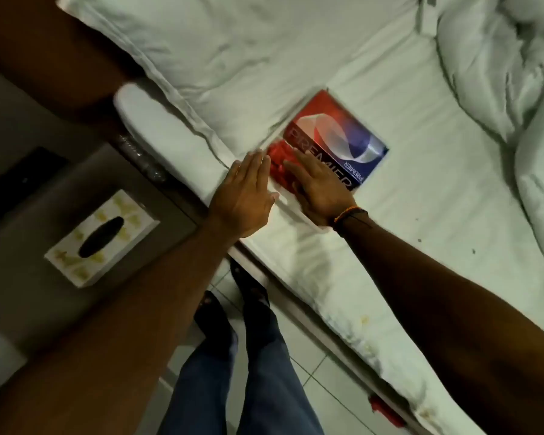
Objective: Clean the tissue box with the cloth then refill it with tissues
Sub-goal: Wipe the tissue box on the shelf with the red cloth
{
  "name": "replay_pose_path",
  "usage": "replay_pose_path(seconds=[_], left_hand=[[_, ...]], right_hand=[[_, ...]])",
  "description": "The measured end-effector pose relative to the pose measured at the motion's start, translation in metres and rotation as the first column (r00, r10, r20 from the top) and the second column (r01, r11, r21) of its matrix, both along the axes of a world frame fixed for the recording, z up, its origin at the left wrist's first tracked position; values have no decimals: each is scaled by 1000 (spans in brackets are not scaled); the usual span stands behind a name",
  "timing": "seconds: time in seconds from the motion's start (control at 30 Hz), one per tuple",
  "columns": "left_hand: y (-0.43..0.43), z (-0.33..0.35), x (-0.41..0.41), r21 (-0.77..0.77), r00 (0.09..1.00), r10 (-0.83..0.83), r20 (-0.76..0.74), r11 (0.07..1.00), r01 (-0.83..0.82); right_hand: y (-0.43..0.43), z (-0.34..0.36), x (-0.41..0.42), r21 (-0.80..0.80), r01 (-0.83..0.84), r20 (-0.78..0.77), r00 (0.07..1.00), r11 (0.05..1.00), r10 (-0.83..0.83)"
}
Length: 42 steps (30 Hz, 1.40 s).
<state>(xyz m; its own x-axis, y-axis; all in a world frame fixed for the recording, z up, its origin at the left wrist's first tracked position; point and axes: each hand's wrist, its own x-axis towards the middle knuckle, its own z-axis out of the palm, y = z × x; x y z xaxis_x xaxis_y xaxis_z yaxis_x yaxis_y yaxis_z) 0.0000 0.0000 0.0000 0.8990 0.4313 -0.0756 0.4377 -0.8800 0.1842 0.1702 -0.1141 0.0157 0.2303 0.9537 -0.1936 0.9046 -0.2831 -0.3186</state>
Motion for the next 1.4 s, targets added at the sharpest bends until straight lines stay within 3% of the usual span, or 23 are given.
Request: replay_pose_path(seconds=[0.2, 0.5, 0.83, 1.0, 1.13, 1.27, 1.4], left_hand=[[-9, -44, 22, -12, 998, 57, -23, 998, -57], [-5, -70, 25, 1, 993, 113, 29, 994, -114], [-5, -79, 23, -31, 989, 131, 67, 991, -129], [6, -72, 10, -56, 987, 147, 68, 988, -143], [25, -65, -26, -128, 955, 294, 47, 950, -286], [46, -60, -81, -118, 914, 404, 31, 910, -398], [59, -62, -149, -60, 856, 517, -24, 854, -517]], right_hand=[[-3, -37, 25, -162, -43, 14, 999, 986, 46], [-5, -83, 25, -212, -26, 24, 999, 977, 32], [8, -88, 19, 123, 154, 37, 987, 980, -159], [12, -66, 14, 204, 264, -134, 961, 943, -241], [25, -36, -1, 306, 318, -187, 944, 897, -271], [57, -15, -49, 463, 297, -235, 950, 835, -208], [101, -14, -125, 501, 162, -267, 963, 850, -26]])
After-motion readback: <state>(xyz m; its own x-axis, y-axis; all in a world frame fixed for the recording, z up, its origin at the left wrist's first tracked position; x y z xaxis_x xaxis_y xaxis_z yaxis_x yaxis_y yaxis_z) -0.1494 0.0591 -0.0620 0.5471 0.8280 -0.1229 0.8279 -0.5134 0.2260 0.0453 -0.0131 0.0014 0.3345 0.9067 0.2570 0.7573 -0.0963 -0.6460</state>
